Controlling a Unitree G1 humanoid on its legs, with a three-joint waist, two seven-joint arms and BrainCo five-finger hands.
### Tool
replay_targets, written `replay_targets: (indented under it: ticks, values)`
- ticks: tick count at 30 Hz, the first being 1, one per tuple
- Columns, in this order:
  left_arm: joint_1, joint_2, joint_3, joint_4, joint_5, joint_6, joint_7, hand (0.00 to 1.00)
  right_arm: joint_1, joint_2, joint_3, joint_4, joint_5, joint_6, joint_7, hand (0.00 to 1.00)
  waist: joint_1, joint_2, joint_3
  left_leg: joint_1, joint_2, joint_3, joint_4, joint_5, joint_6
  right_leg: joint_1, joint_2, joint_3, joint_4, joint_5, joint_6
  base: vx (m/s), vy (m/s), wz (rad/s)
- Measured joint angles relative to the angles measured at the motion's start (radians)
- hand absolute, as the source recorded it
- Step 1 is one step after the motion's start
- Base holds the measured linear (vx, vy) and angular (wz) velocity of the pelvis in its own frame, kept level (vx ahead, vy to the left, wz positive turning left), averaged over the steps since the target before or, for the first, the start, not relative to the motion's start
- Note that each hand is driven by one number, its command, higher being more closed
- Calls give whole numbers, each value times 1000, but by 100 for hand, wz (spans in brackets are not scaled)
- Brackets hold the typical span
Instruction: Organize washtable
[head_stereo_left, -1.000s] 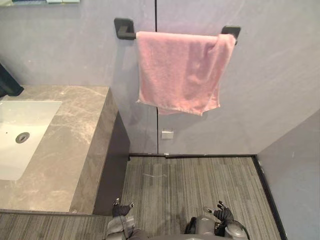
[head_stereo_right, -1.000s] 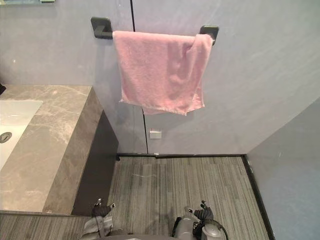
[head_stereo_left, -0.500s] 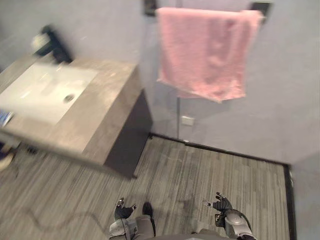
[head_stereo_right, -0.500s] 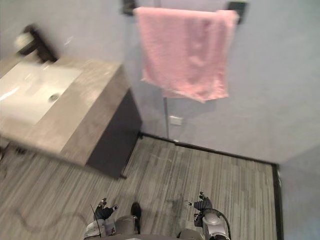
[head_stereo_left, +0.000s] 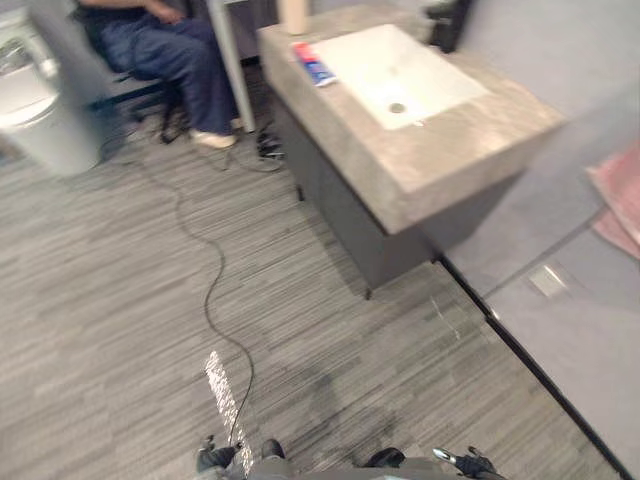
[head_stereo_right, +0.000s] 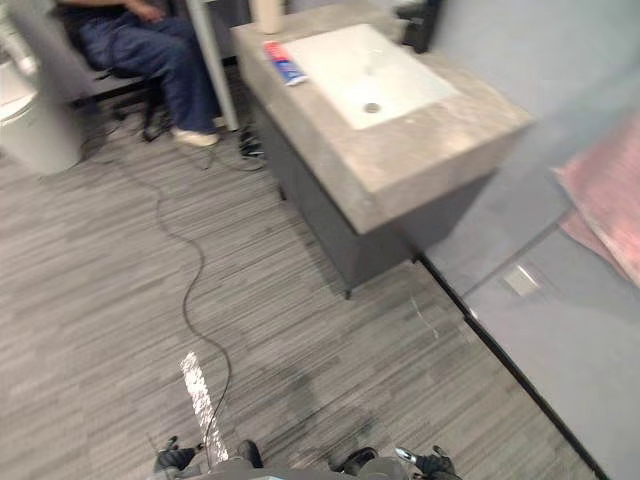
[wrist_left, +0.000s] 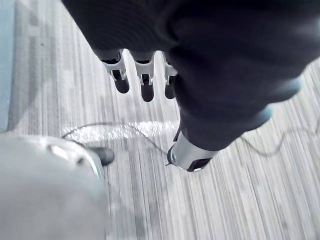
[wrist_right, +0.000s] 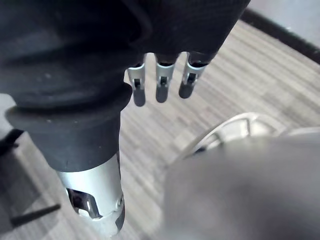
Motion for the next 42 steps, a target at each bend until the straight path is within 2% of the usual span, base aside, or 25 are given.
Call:
replay_targets:
  ticks: [3,4,5,6,7,8,10,14,16,18,19,20,21,22,23,24,27,30,32,33,34,36,37,40,42]
  values:
    - [10,5,4,0,4,-7,-1,0,7,-19,21,2,-1,-2,1,0,16,13,5,-29,-61,-60,97,-131,51,32,-100,54,114,13,2,-16,434,94]
    - [17,-10,-9,10,15,-6,-1,0,27,-27,10,-16,4,0,11,0,-7,11,18,-20,-132,-127,123,-159,92,-10,-189,245,275,36,-130,13,423,124]
    - [23,-16,-20,14,30,-5,-2,0,42,-33,14,-32,6,-13,12,0,-16,15,23,-7,-147,-152,126,-164,104,-50,-189,376,326,62,-172,70,385,133]
    - [32,-13,-33,19,47,-3,-5,0,50,-37,29,-57,8,-27,15,0,-16,46,29,13,-147,-187,134,-175,121,-115,-130,600,416,26,-105,134,169,86]
    - [49,-8,-33,21,70,2,-15,0,46,-30,52,-48,10,-24,19,0,-19,29,37,38,-146,-217,134,-184,136,-171,-24,754,528,-59,-35,180,143,89]
    - [53,5,-33,20,85,2,-21,0,45,-18,66,-44,22,-21,19,0,-21,20,37,61,-150,-233,123,-187,141,-220,38,779,593,-125,-39,179,123,70]
    - [46,3,-38,18,108,3,-22,0,40,3,71,-65,33,-22,18,0,-27,-6,52,79,-151,-234,114,-195,146,-306,85,729,577,-171,-45,165,51,42]
    - [18,14,-106,8,177,9,-40,0,58,13,70,-116,46,-18,17,0,-38,0,67,144,-103,-238,96,-253,117,-404,175,663,188,-108,-17,284,-49,10]
    - [0,32,-153,1,206,9,-41,0,72,22,68,-122,46,-11,16,0,-40,-7,63,197,-96,-245,80,-291,106,-406,185,671,83,-57,-30,420,-130,15]
    - [-3,9,-166,-33,241,7,-41,0,126,24,68,-150,45,11,17,0,-51,6,23,240,-62,-237,159,-327,54,-364,225,662,84,-29,-73,605,-210,29]
    - [-19,3,-187,-68,263,7,-39,0,128,35,62,-156,47,20,15,0,-72,10,28,133,-10,-217,468,-307,41,-337,251,668,105,35,-118,484,-181,14]
    - [-23,-13,-201,-85,270,8,-39,0,128,25,65,-164,47,24,15,0,-70,33,31,76,33,-217,625,-251,43,-308,278,667,109,13,-121,637,-195,-44]
    - [-23,-35,-232,-115,285,7,-41,0,127,17,72,-191,49,26,11,0,-56,50,34,-14,110,-215,862,-125,30,-257,335,698,94,-13,-144,651,-134,-120]
    - [-35,-48,-273,-124,293,4,-40,0,125,19,73,-199,50,23,-4,0,-34,52,35,-64,157,-192,1004,-130,33,-211,375,747,89,-37,-159,776,-118,-140]
    - [-48,-54,-292,-125,295,0,-42,0,117,25,78,-201,49,23,-7,0,-31,50,35,-86,167,-184,1041,-131,34,-183,388,770,74,-40,-163,709,-91,-137]
    - [-67,-63,-327,-133,296,-5,-43,0,102,32,98,-200,49,24,-17,0,-34,18,43,-129,161,-178,1041,-134,38,-130,402,816,28,-40,-163,663,-80,-124]
    - [-112,-62,-368,-140,287,-26,-44,0,67,51,107,-161,48,20,-26,0,-36,-15,41,-203,156,-172,854,-155,31,-26,419,940,-67,-34,-153,497,39,-117]
    - [-131,-57,-369,-127,251,-26,-42,0,56,53,107,-142,46,21,-28,0,-33,-24,47,-207,102,-254,510,-167,22,29,407,1031,-85,-47,-110,425,238,-108]
    - [-142,-50,-367,-85,232,-25,-41,0,48,43,107,-123,46,17,-24,0,-34,-22,47,-209,62,-389,268,-148,4,45,379,1121,-79,-93,-49,329,364,-110]
    - [-141,-51,-365,-73,222,-24,-40,0,50,40,107,-122,46,17,-24,0,-33,-20,47,-208,61,-419,233,-143,-1,45,373,1148,-73,-106,-33,366,539,-143]
    - [-135,-52,-352,-51,208,-23,-38,0,61,37,108,-126,46,10,-23,0,-34,0,40,-201,74,-459,202,-80,5,39,355,1223,-23,-167,18,298,494,-117]
    - [-128,-53,-349,-48,200,-23,-39,0,72,37,108,-126,46,3,-23,0,-39,8,35,-205,72,-420,260,-9,-30,33,334,1267,12,-212,51,243,474,-87]
    - [-131,-36,-342,-48,200,-21,-36,0,86,47,107,-115,45,5,-22,0,-39,-33,15,-218,38,-370,337,-76,-34,30,289,1302,28,-232,66,235,507,-66]
    - [-125,-18,-335,-49,200,-18,-36,0,102,64,90,-113,16,7,-4,0,-38,-58,-2,-202,12,-279,445,-184,0,-1,236,1330,120,-206,47,205,481,-77]
    - [-122,-10,-375,-39,190,-9,-39,0,100,57,76,-84,3,10,22,0,-42,-71,1,-128,-27,-181,424,-223,51,-166,174,1248,440,-78,-30,147,432,-78]
